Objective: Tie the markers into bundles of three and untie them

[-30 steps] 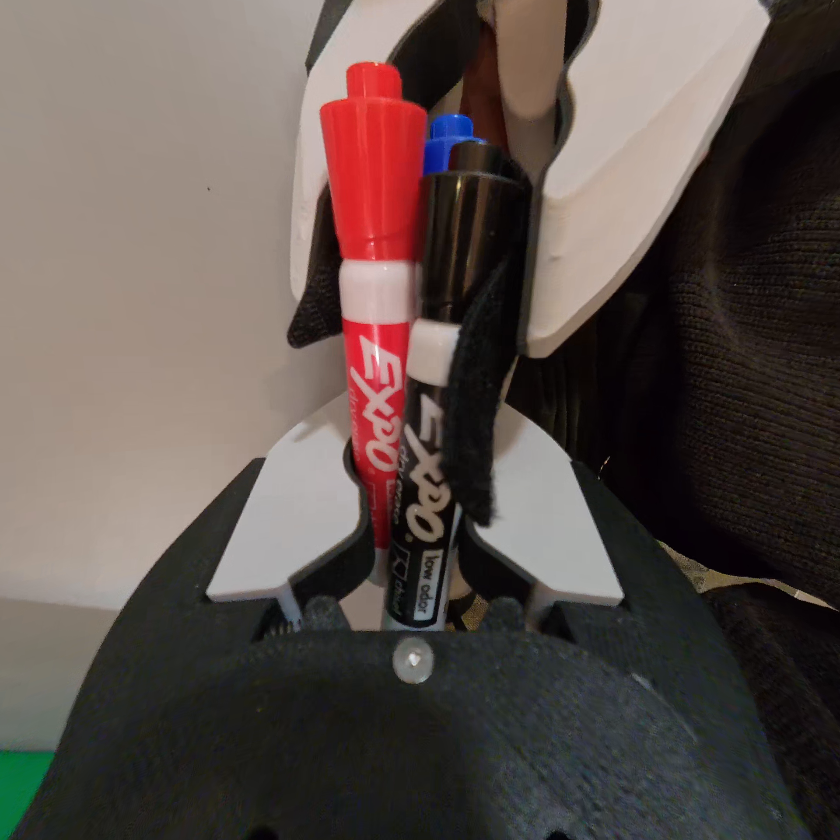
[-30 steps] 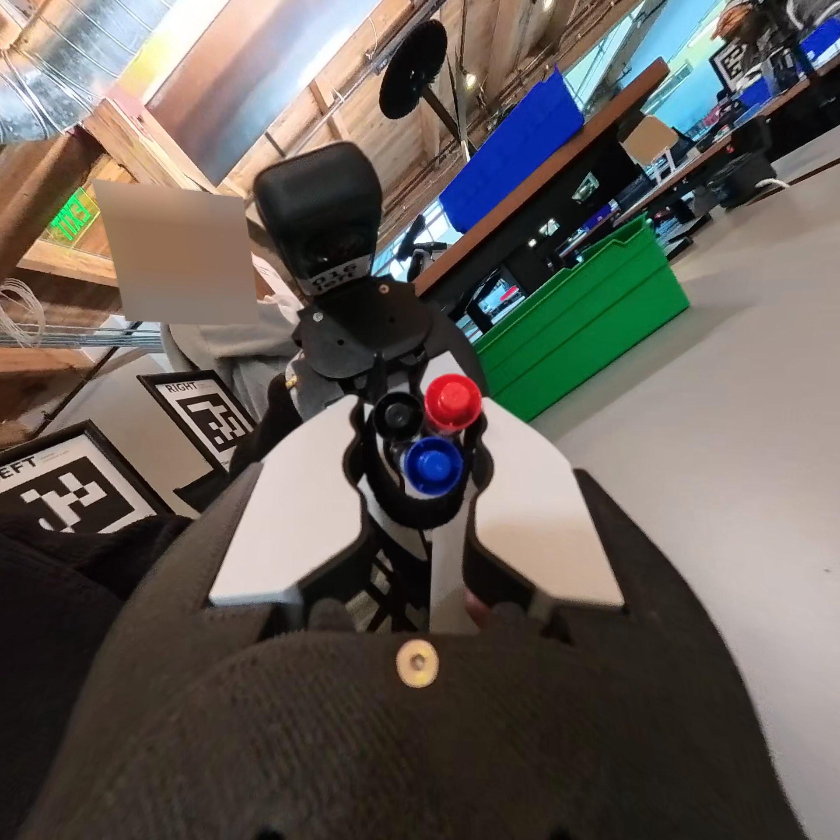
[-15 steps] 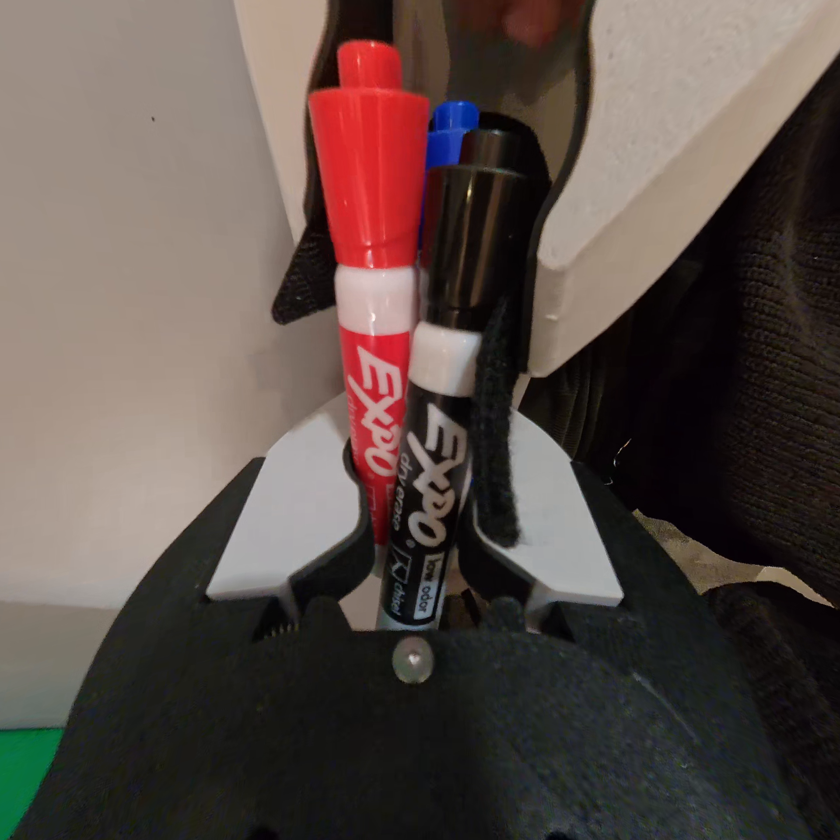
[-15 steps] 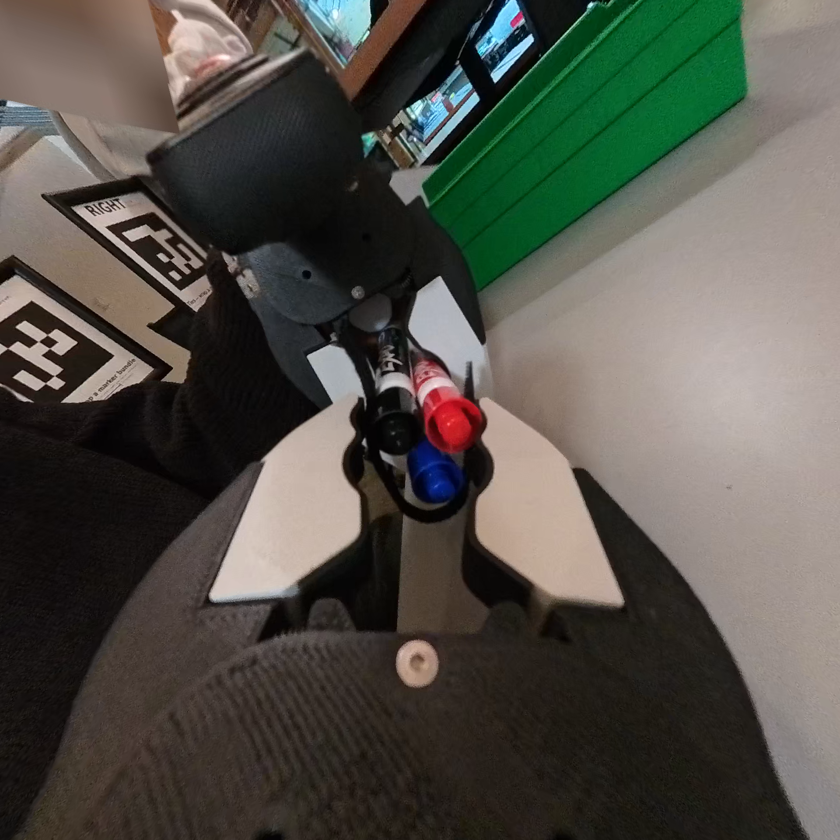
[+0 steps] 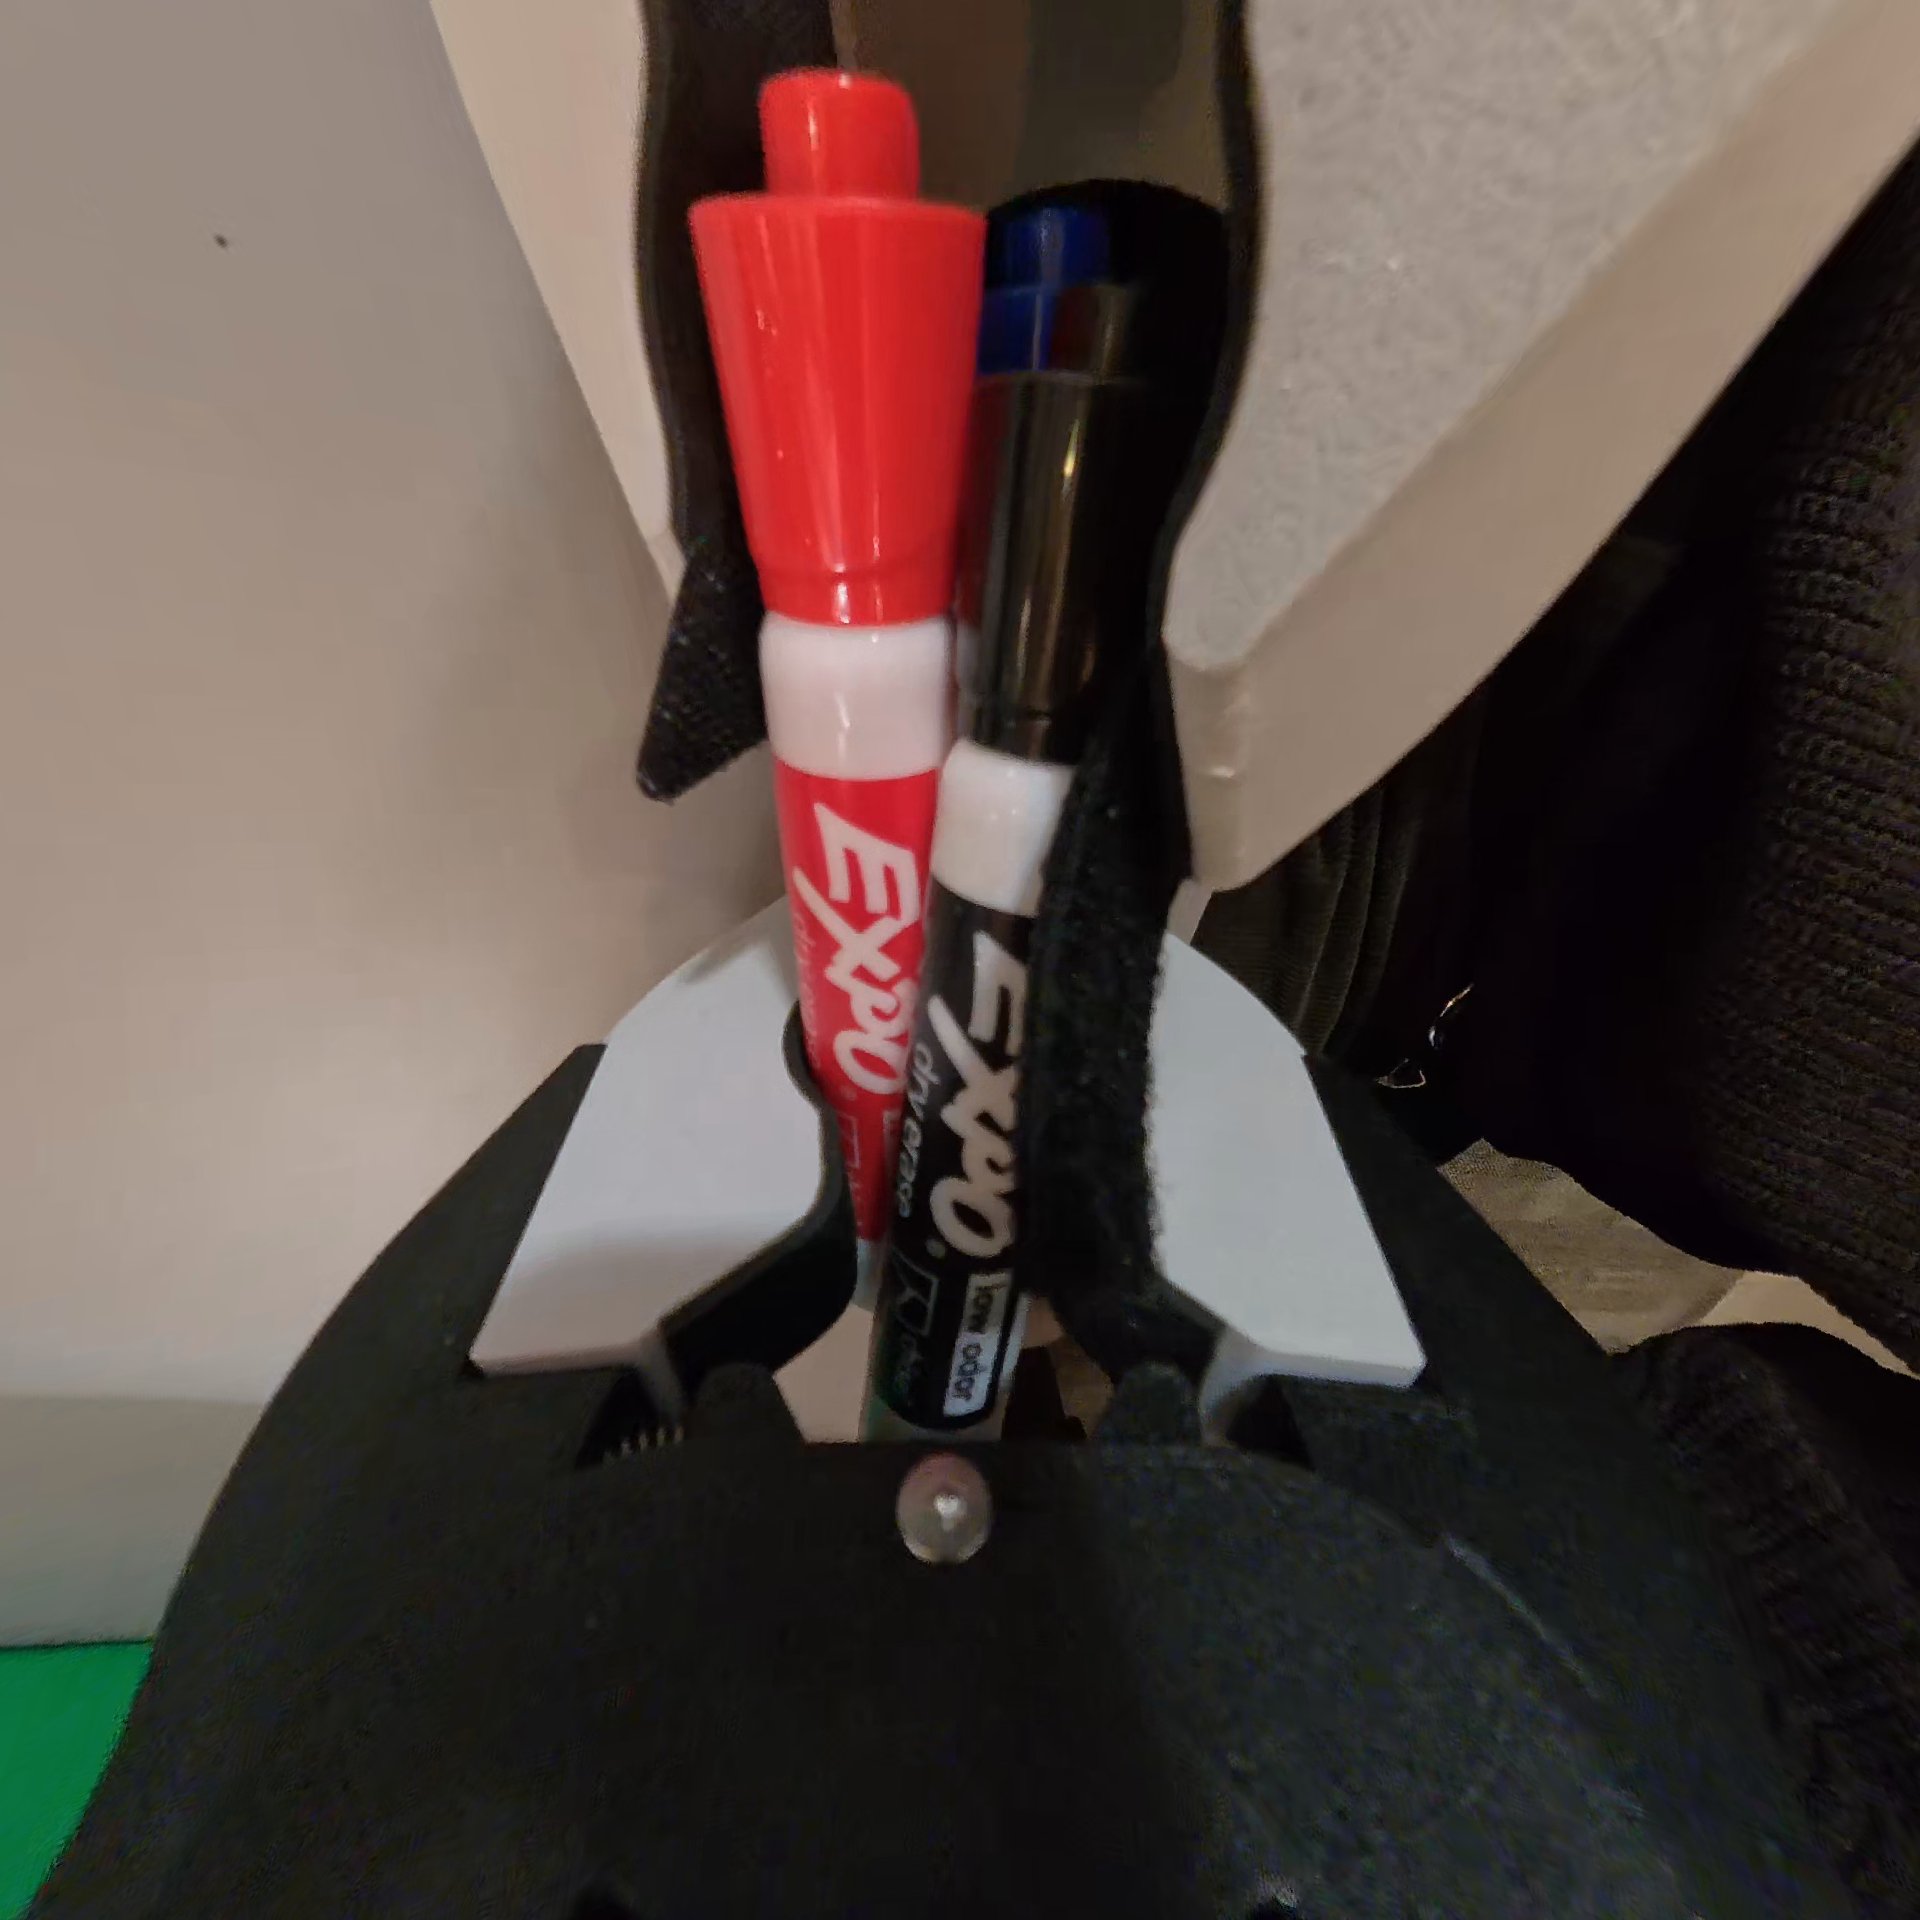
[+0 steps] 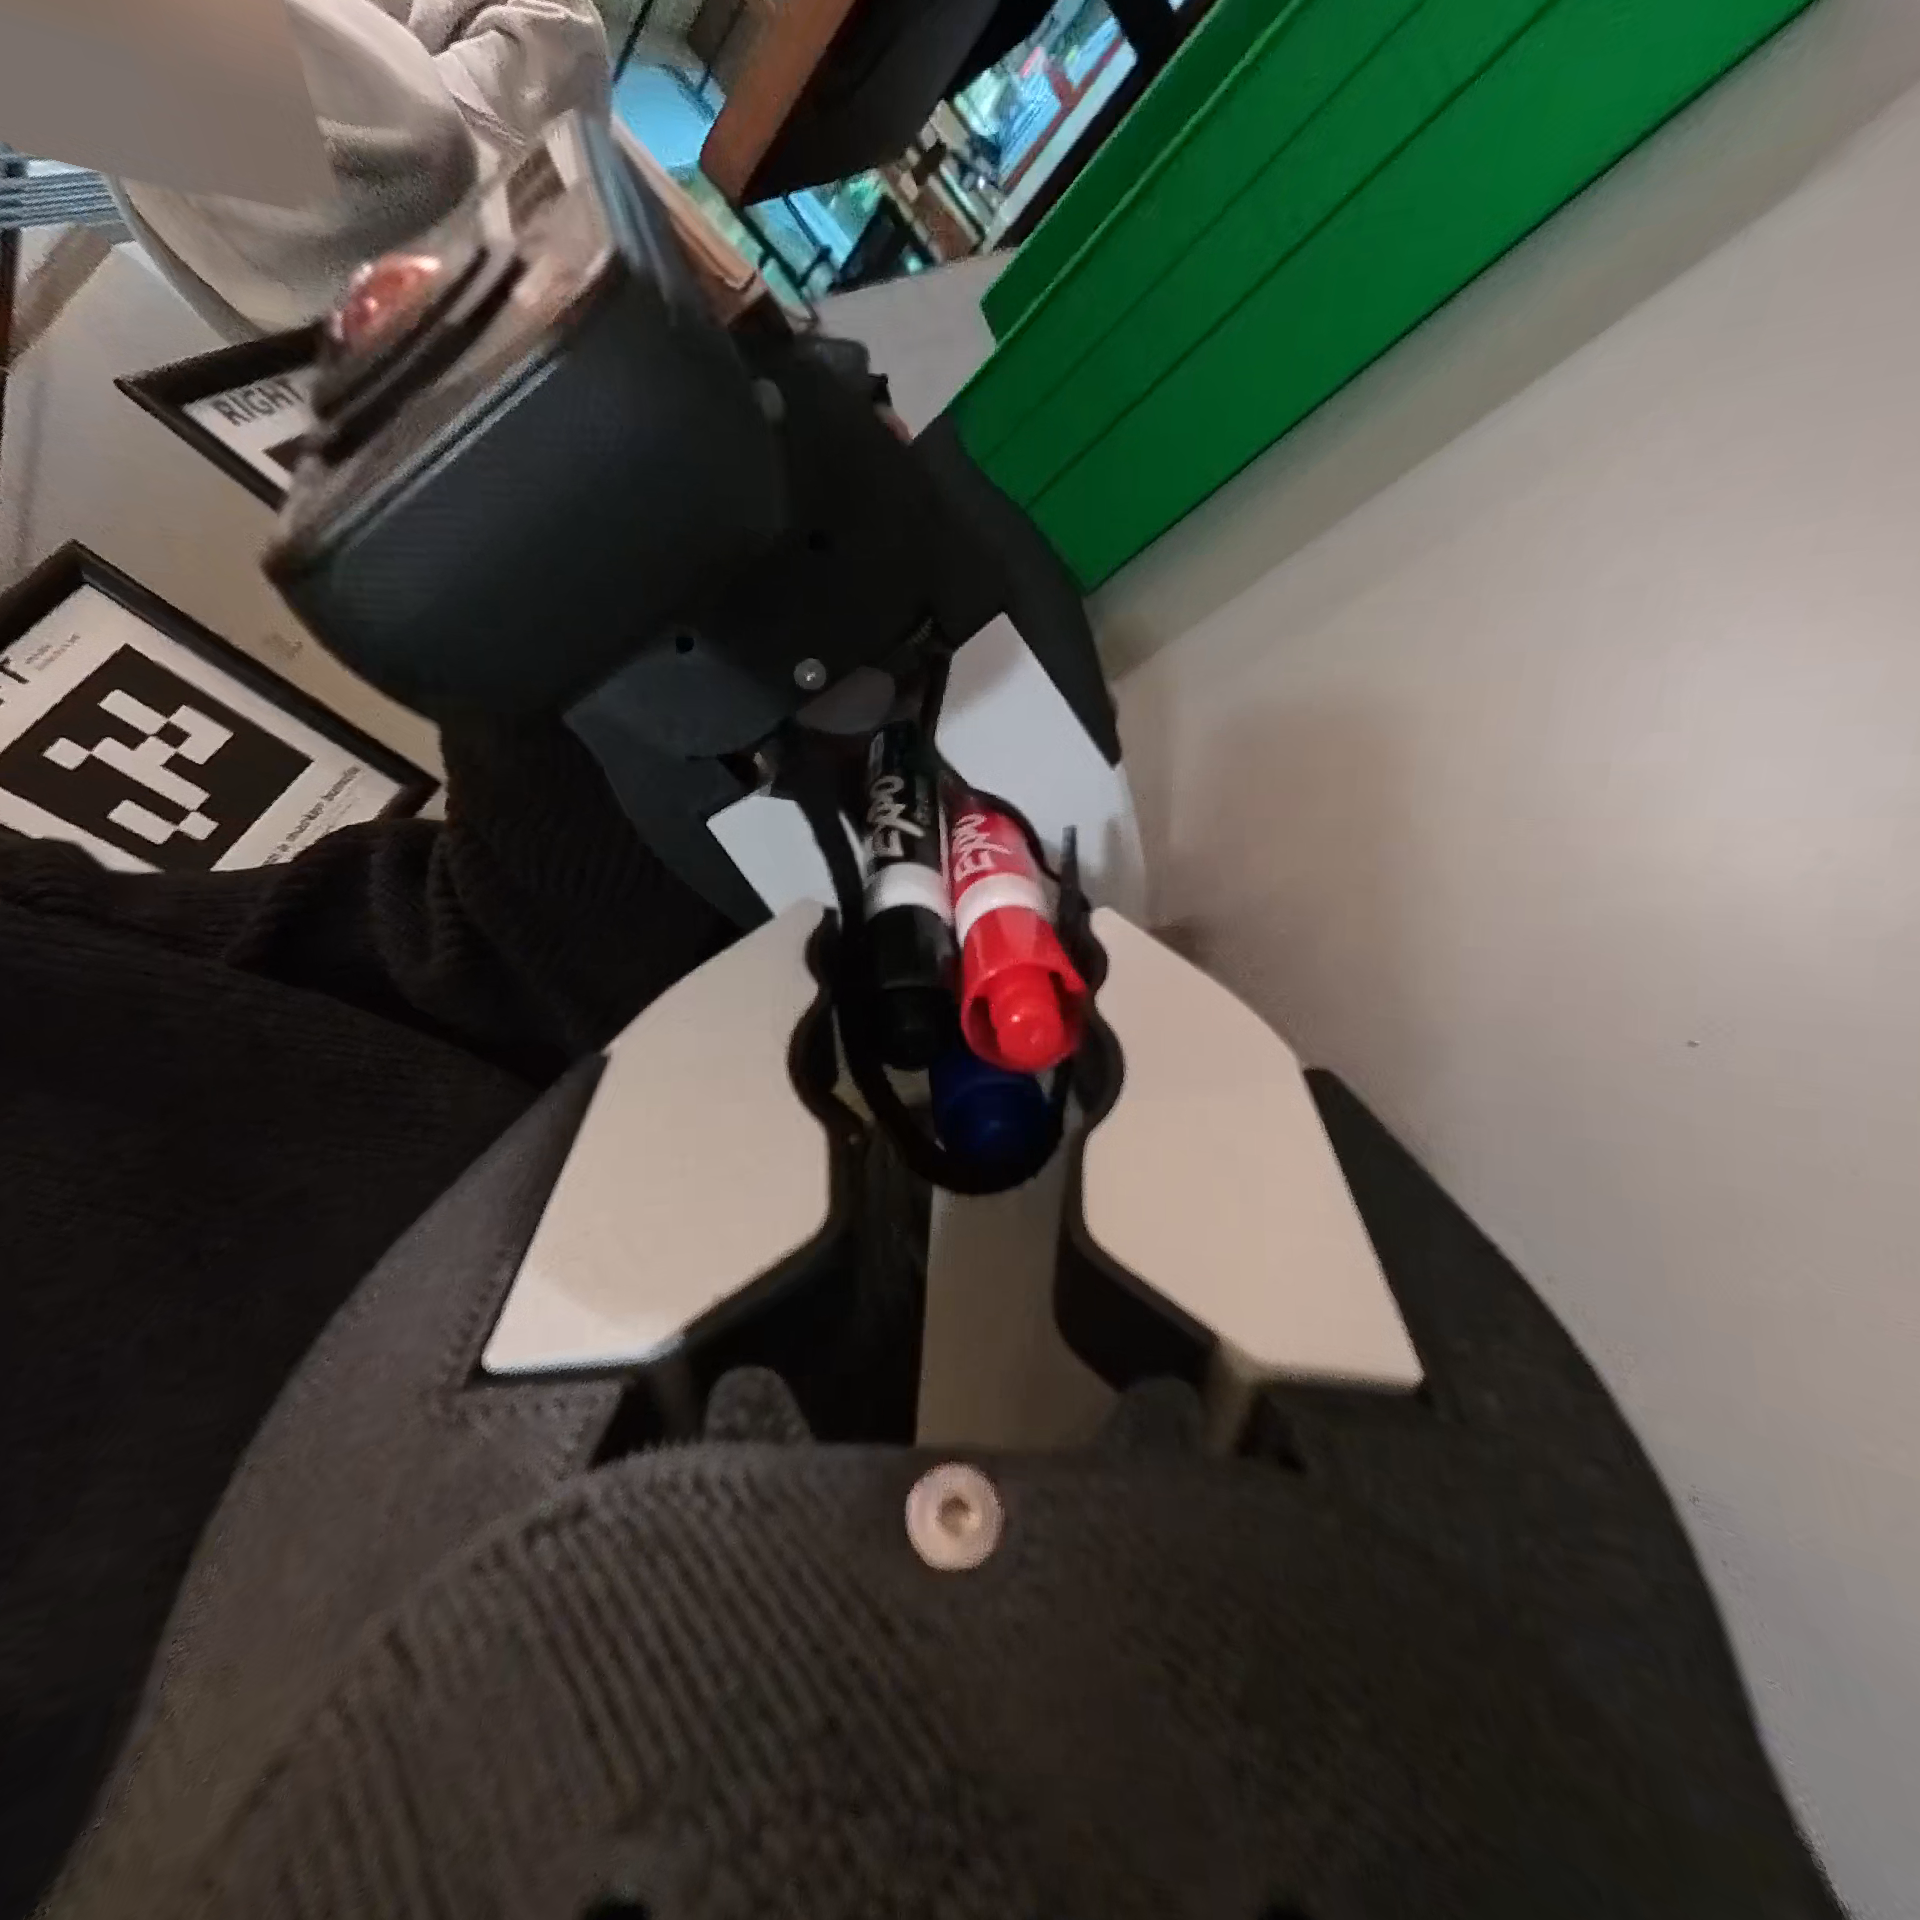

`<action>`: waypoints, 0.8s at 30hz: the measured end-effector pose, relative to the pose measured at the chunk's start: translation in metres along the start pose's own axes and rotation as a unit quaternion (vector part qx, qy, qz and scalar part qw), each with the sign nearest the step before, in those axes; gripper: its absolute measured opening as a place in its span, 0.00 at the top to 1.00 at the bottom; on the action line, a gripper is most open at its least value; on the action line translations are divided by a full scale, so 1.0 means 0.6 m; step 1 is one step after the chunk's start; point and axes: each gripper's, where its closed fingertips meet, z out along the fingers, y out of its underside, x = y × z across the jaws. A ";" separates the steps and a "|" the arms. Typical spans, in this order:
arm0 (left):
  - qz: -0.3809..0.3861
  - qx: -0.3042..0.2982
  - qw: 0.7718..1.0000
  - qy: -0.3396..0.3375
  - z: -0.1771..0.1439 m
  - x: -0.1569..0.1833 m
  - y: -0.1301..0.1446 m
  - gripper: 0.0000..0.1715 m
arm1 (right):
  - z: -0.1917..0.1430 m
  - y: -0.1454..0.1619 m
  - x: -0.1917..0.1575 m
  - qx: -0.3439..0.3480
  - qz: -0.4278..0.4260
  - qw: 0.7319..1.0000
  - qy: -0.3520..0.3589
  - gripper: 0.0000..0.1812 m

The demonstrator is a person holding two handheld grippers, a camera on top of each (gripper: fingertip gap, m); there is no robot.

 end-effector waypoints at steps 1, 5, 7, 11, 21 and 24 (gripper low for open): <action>0.002 -0.001 1.000 0.000 0.001 0.001 -0.002 0.74 | -0.002 0.003 -0.002 -0.010 0.012 1.000 -0.009 0.76; 0.002 -0.009 1.000 -0.004 0.004 0.002 -0.004 0.74 | -0.006 0.003 -0.002 -0.014 0.012 1.000 -0.008 0.76; 0.002 -0.015 1.000 -0.007 0.006 0.001 -0.002 0.74 | -0.006 0.002 -0.001 -0.013 -0.002 1.000 -0.001 0.76; 0.007 -0.020 1.000 -0.006 0.009 0.003 -0.002 0.74 | -0.006 0.009 -0.002 -0.029 -0.016 0.999 0.001 0.76; 0.011 -0.018 1.000 -0.005 0.013 0.006 -0.009 0.74 | -0.013 0.010 -0.004 -0.025 0.013 0.999 -0.027 0.77; 0.012 0.008 1.000 0.000 0.010 0.004 -0.020 0.74 | -0.018 -0.009 -0.006 0.020 0.006 0.999 -0.033 0.77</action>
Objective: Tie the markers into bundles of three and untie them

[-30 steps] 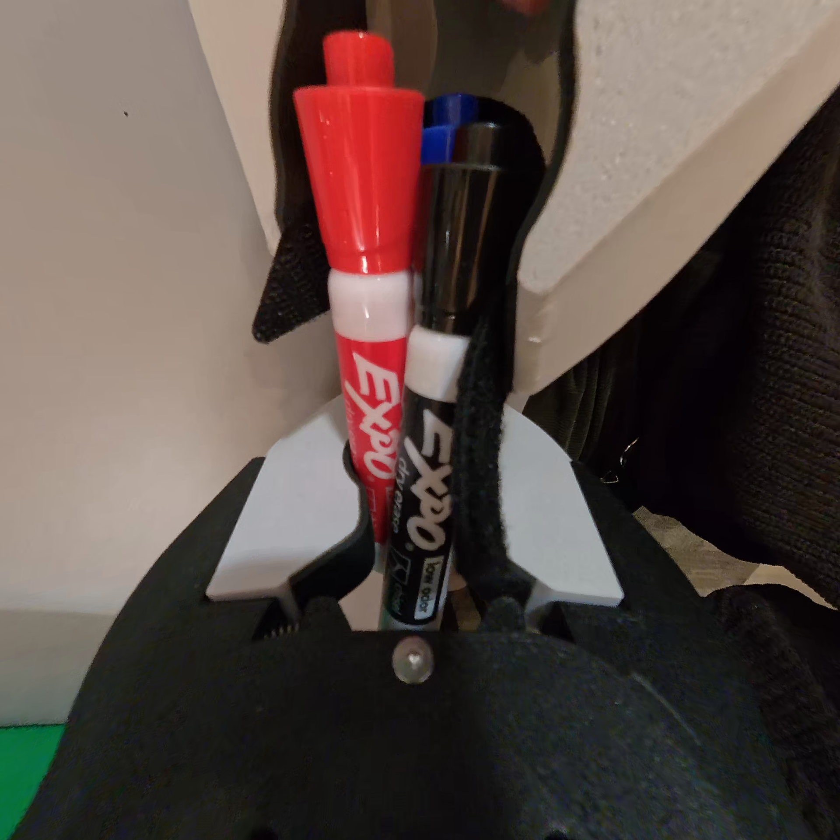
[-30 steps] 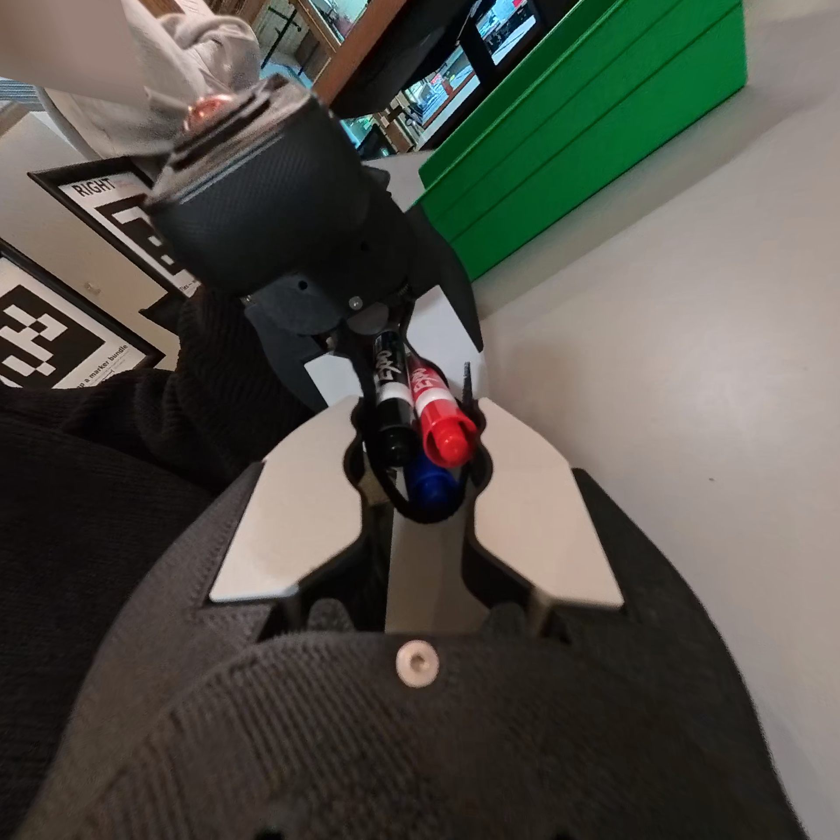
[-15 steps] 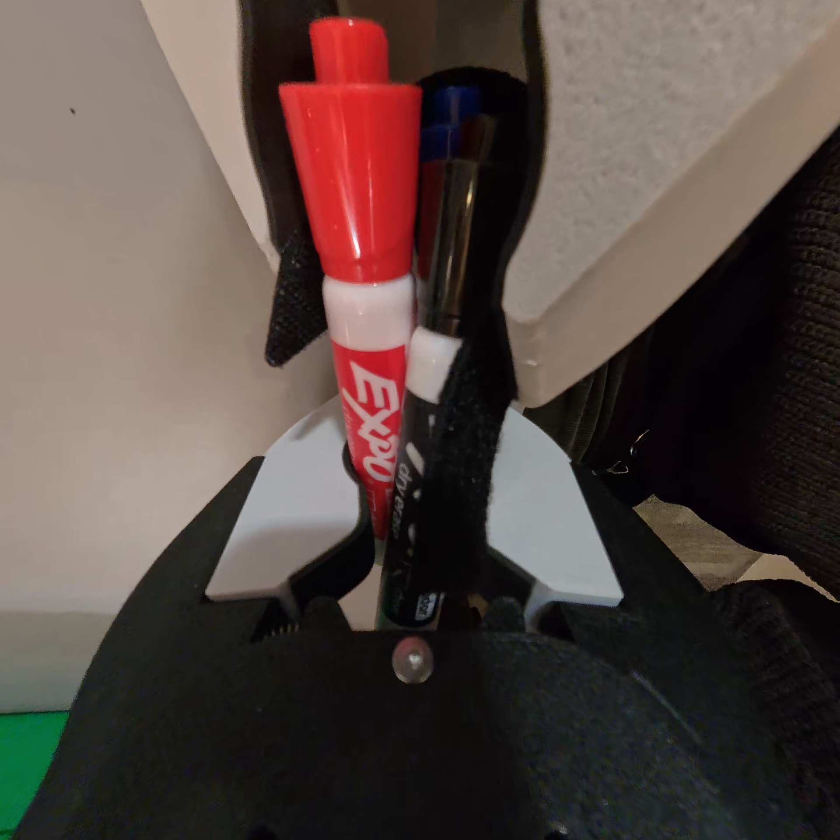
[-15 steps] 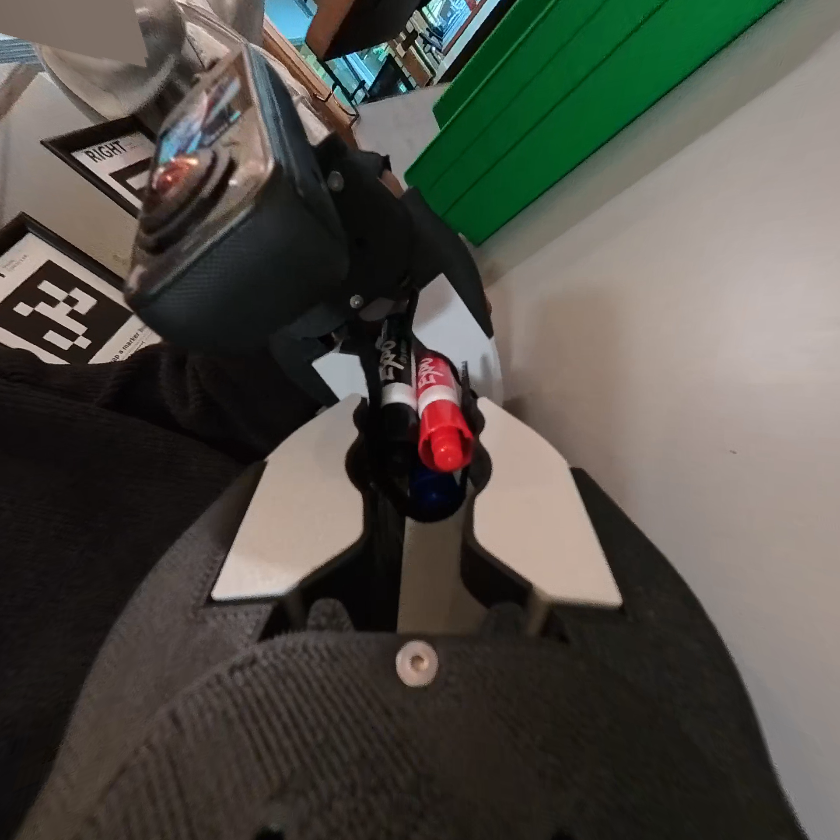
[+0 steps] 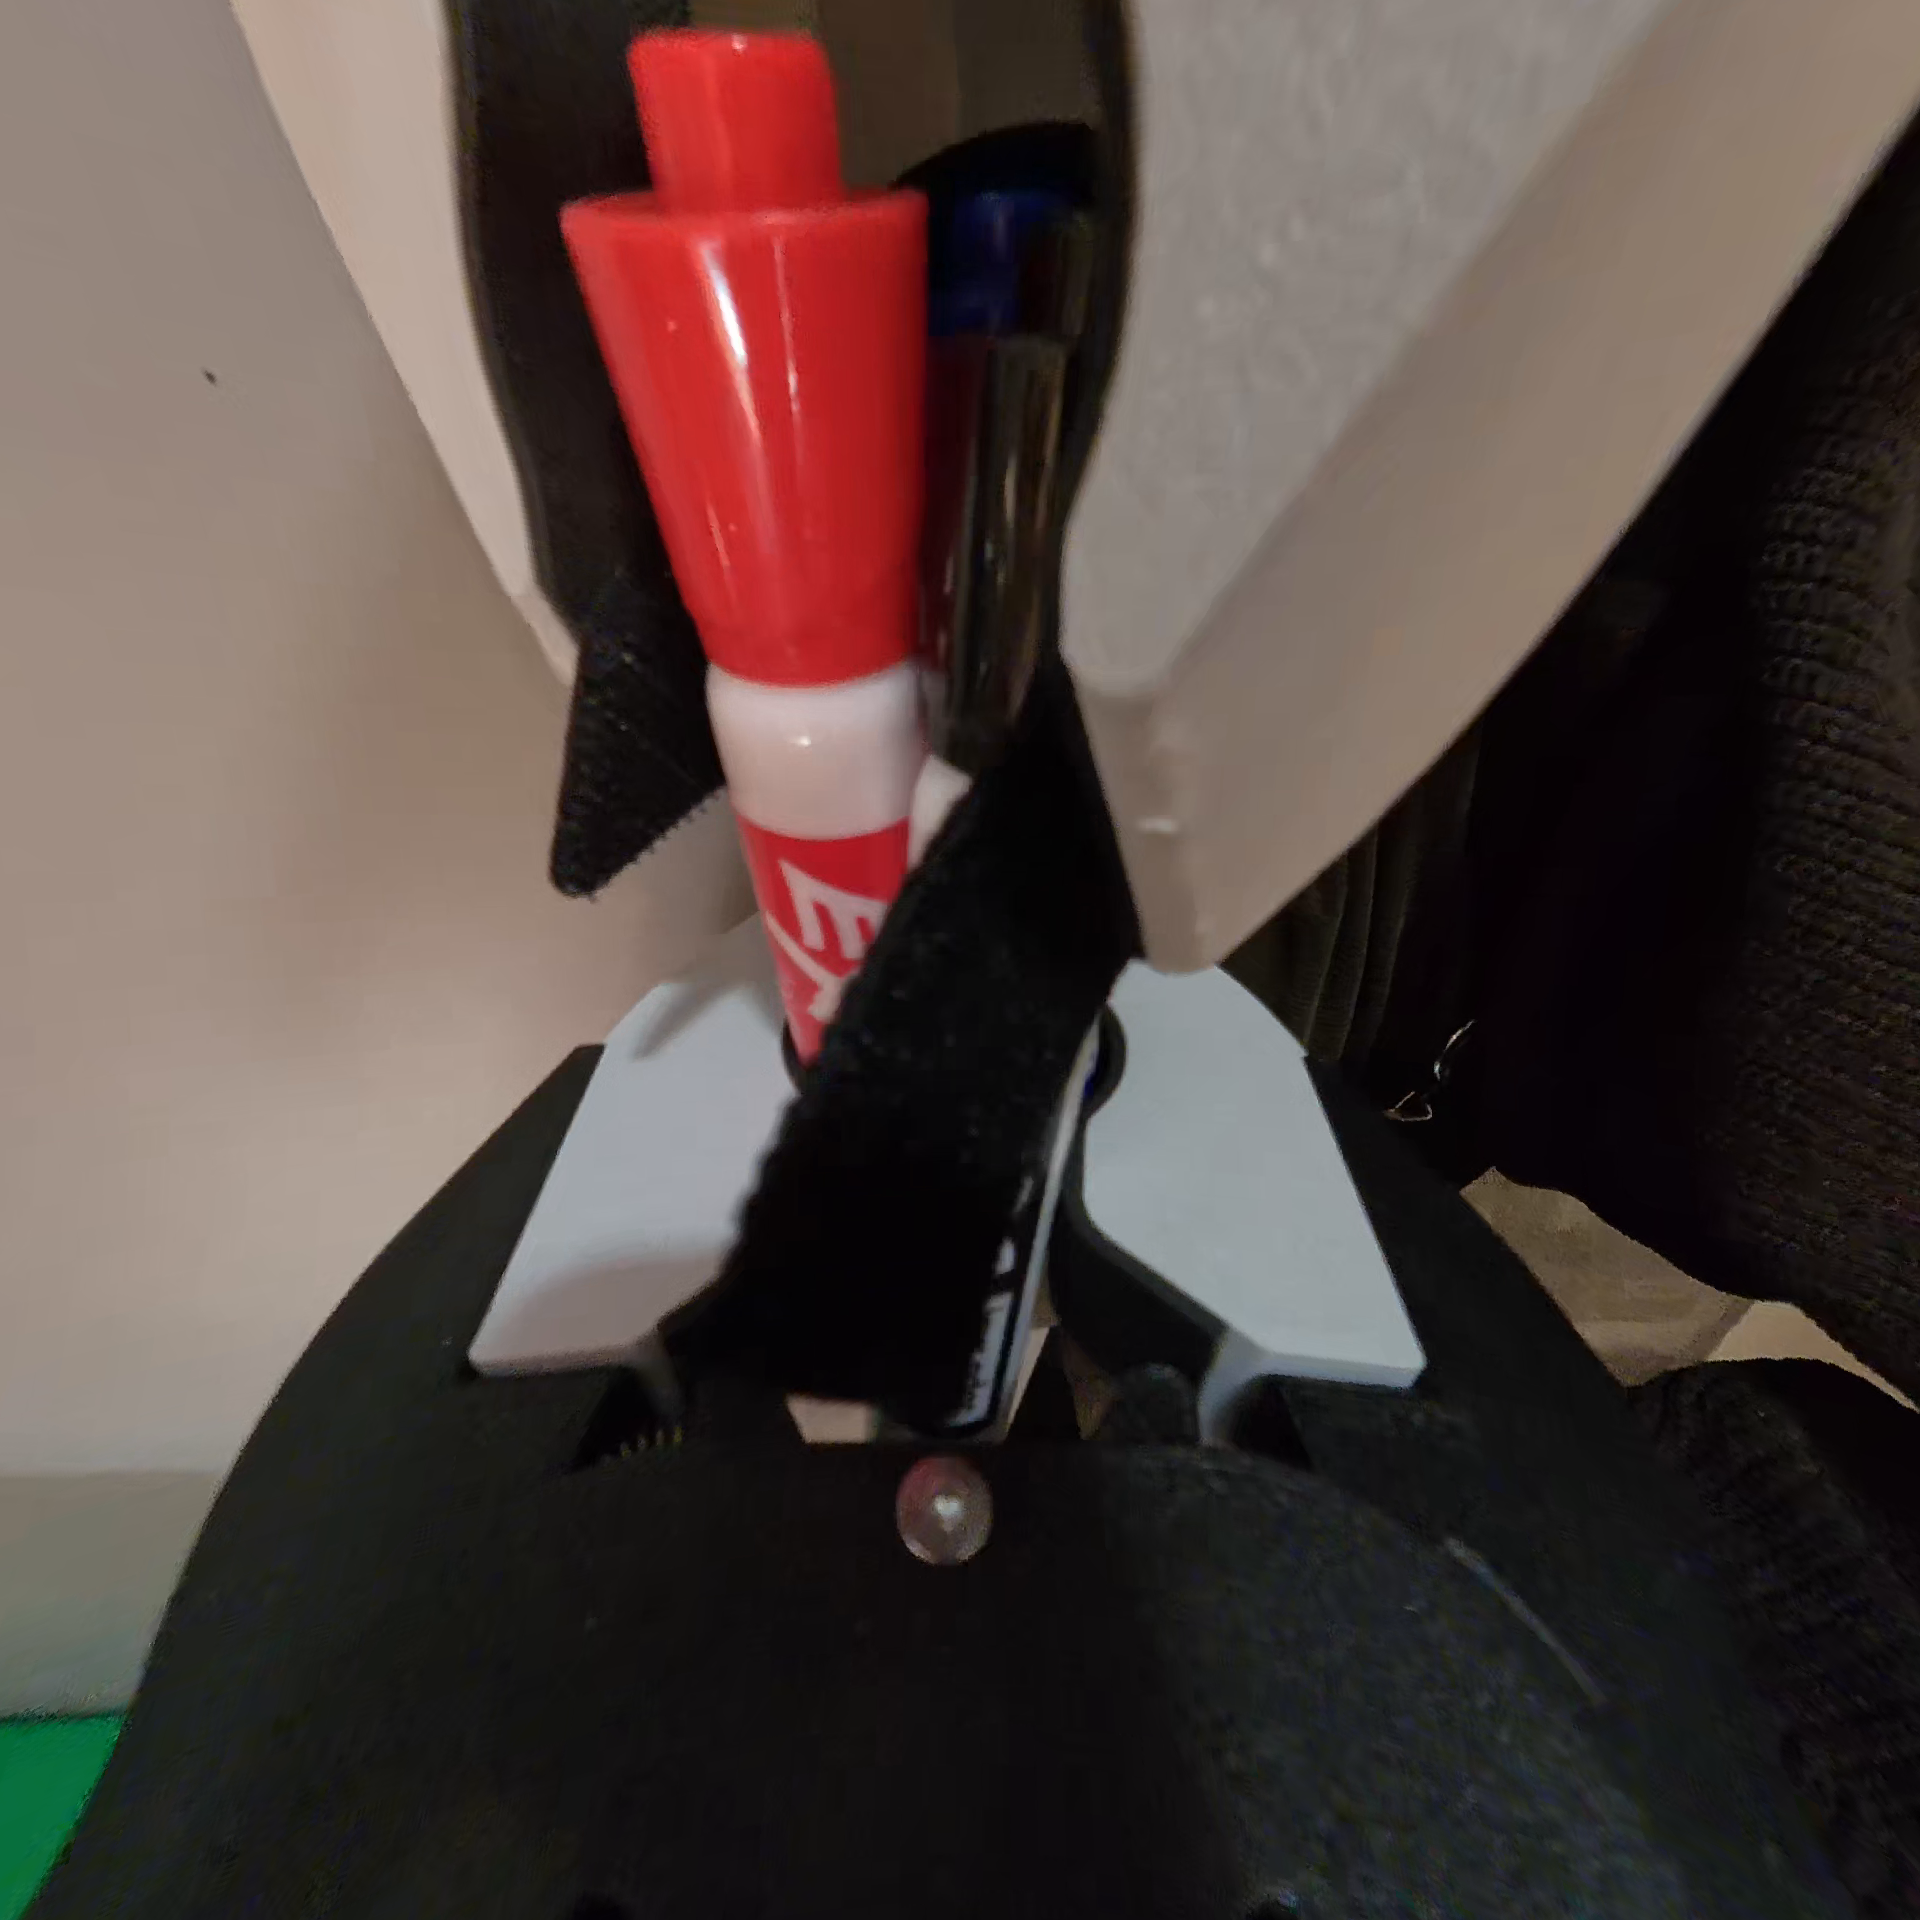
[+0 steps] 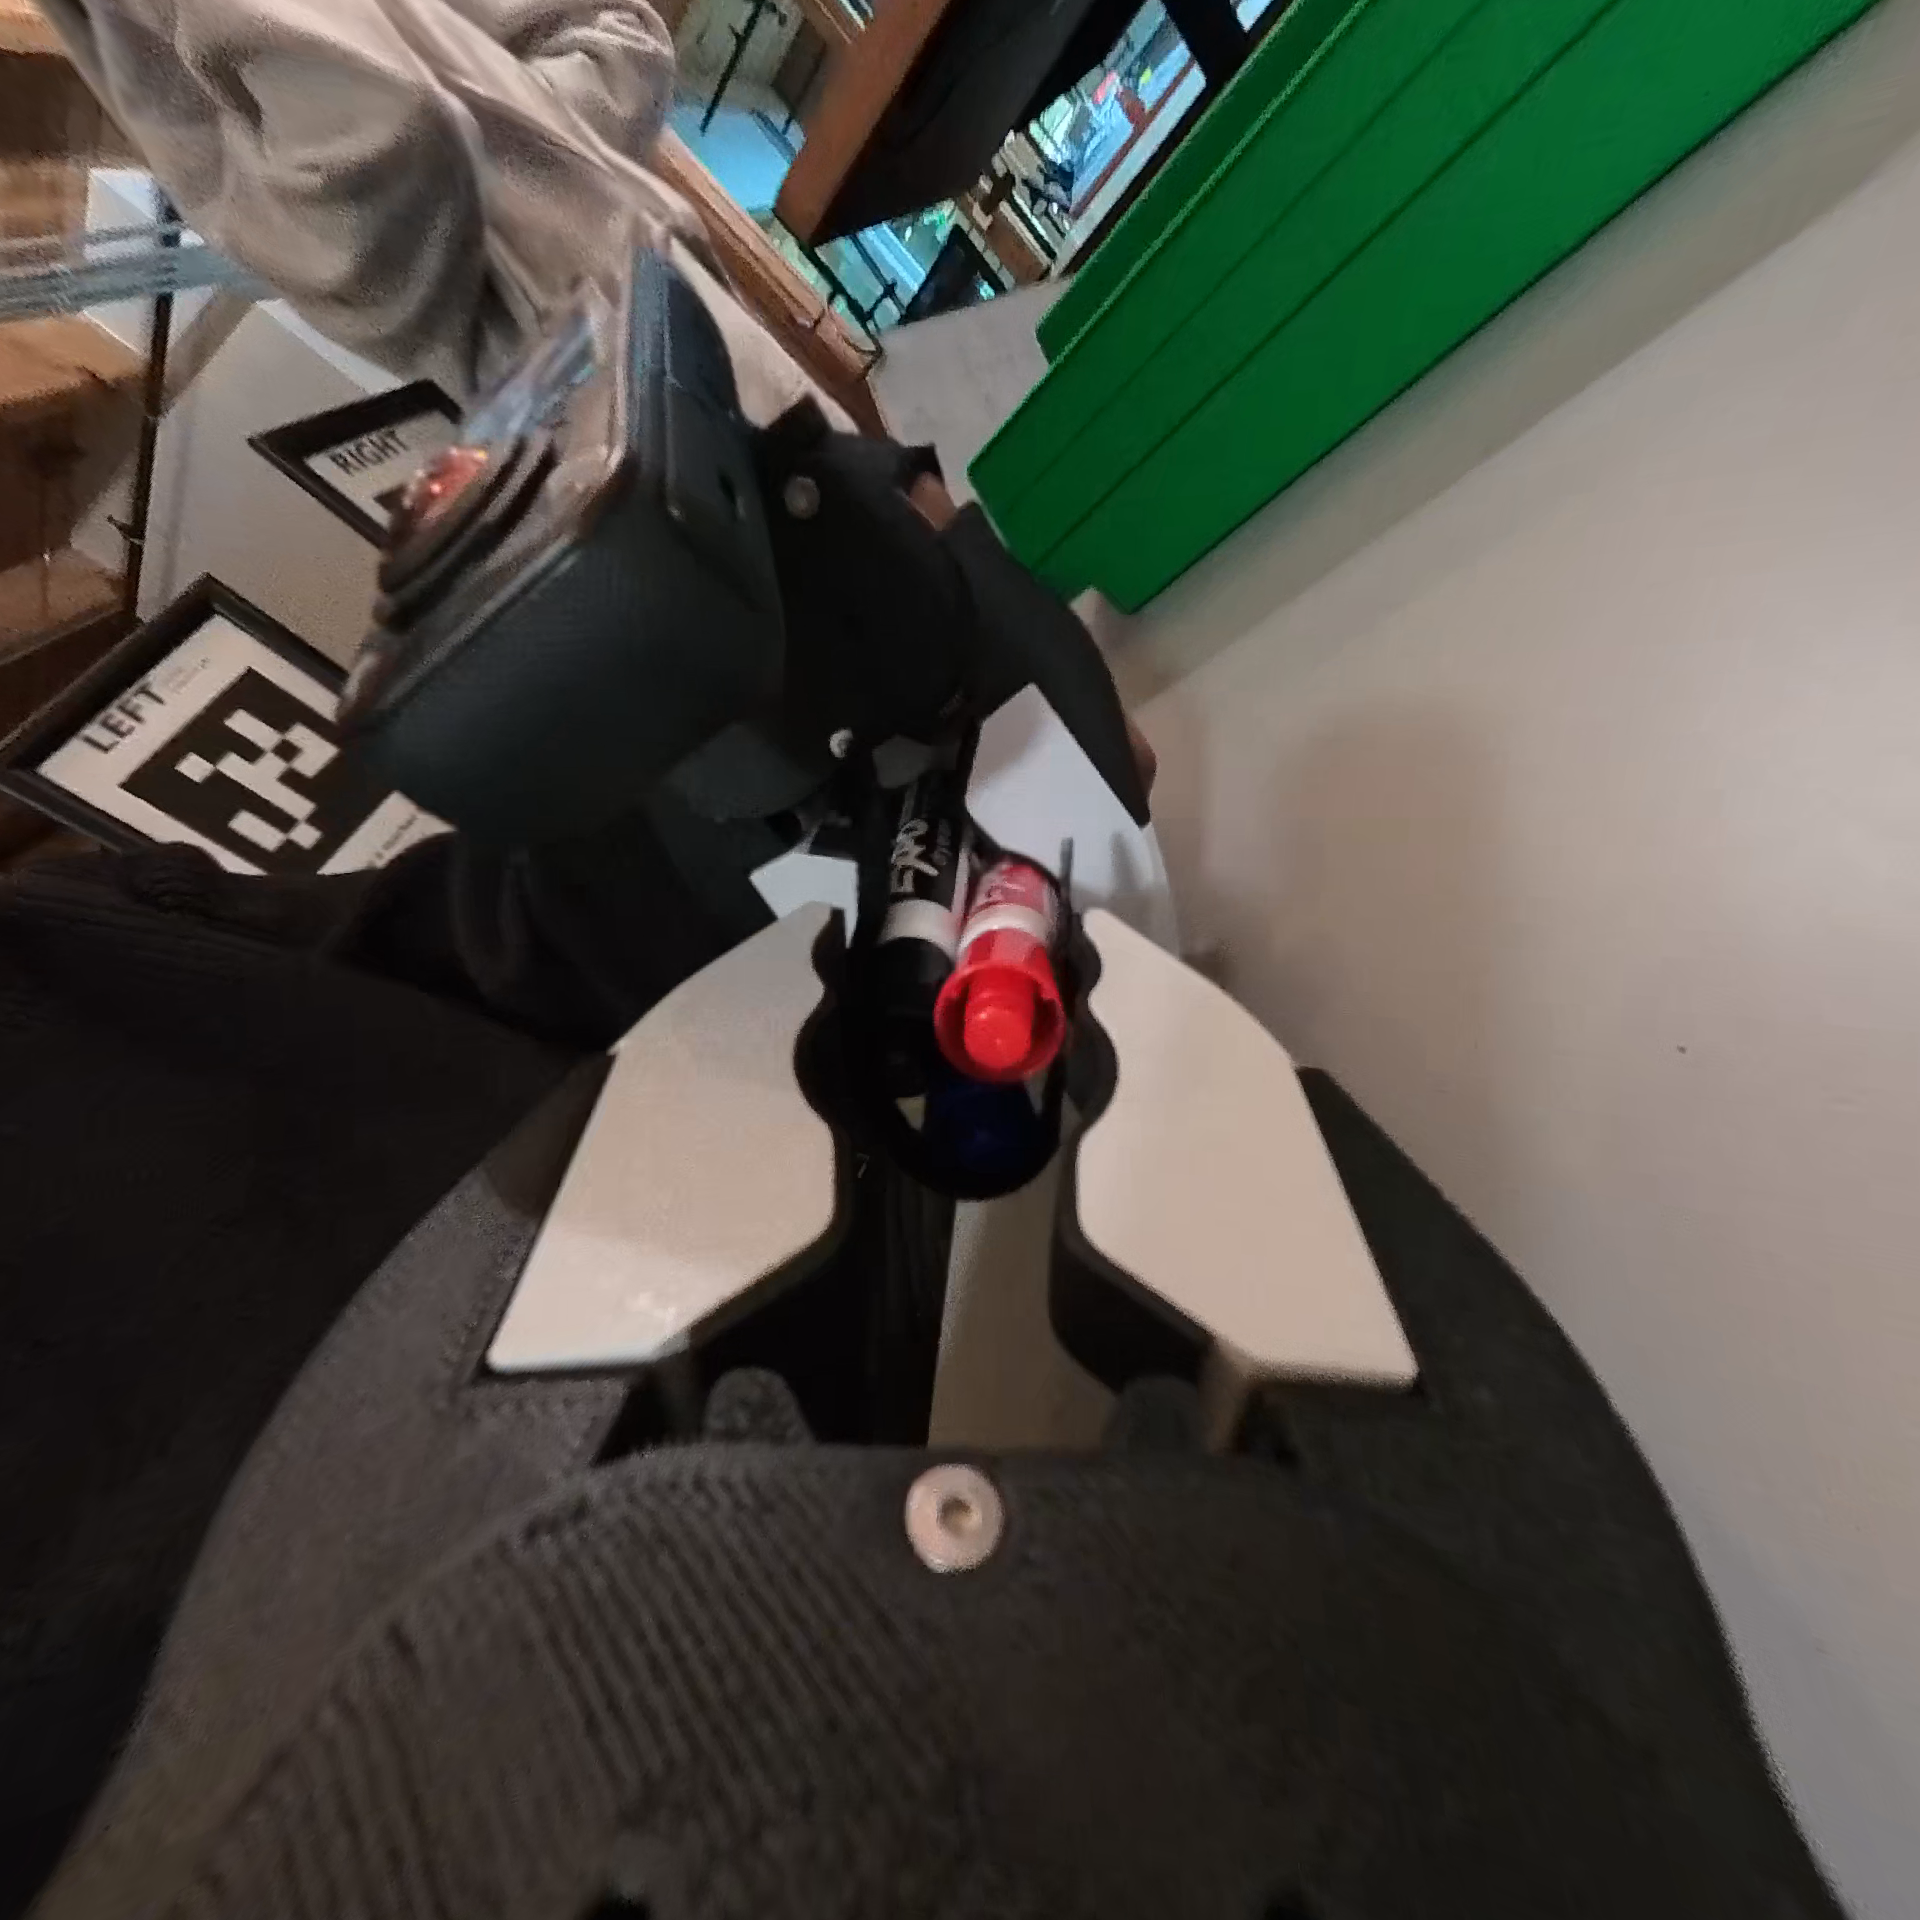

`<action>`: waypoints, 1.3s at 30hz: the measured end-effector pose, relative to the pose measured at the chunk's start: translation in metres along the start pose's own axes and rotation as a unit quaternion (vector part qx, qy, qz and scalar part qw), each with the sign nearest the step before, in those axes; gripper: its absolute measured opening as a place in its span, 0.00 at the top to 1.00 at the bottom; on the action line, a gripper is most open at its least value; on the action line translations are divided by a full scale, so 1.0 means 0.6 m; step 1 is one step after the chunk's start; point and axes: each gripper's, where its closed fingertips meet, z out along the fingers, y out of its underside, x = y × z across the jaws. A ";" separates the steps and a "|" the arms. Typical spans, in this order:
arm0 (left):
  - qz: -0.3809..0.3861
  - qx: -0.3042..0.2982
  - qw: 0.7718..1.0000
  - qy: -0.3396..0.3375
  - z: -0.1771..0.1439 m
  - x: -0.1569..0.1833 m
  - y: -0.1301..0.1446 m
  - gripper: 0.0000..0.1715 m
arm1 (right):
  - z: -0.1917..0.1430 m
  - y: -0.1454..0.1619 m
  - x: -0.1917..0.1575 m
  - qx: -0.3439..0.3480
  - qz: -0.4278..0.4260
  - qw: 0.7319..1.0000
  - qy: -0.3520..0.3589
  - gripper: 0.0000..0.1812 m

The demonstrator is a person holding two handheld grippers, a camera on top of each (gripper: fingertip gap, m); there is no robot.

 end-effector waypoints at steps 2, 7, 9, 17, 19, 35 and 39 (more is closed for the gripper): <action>0.003 0.025 1.000 0.007 -0.005 0.001 -0.010 0.74 | -0.005 -0.013 -0.004 0.030 -0.001 0.999 -0.012 0.78; 0.018 0.083 0.996 0.013 -0.022 0.002 -0.033 0.75 | -0.018 -0.051 -0.019 0.124 -0.013 0.991 -0.043 0.85; 0.016 0.084 0.996 0.015 -0.024 0.002 -0.030 0.75 | -0.020 -0.054 -0.020 0.130 -0.018 0.991 -0.040 0.86; -0.007 0.063 0.998 -0.001 -0.008 -0.027 -0.006 0.74 | -0.080 -0.086 0.015 0.121 -0.088 0.983 0.108 0.77; -0.012 0.074 0.997 0.000 -0.013 -0.033 -0.004 0.75 | -0.106 -0.094 0.023 0.114 -0.111 0.976 0.147 0.77; -0.016 0.072 0.997 -0.002 -0.007 -0.039 0.002 0.74 | -0.087 0.092 0.111 -0.295 -0.328 0.862 0.250 0.69; -0.023 0.075 0.997 -0.004 -0.013 -0.044 0.008 0.74 | -0.066 0.110 0.095 -0.311 -0.343 0.859 0.219 0.62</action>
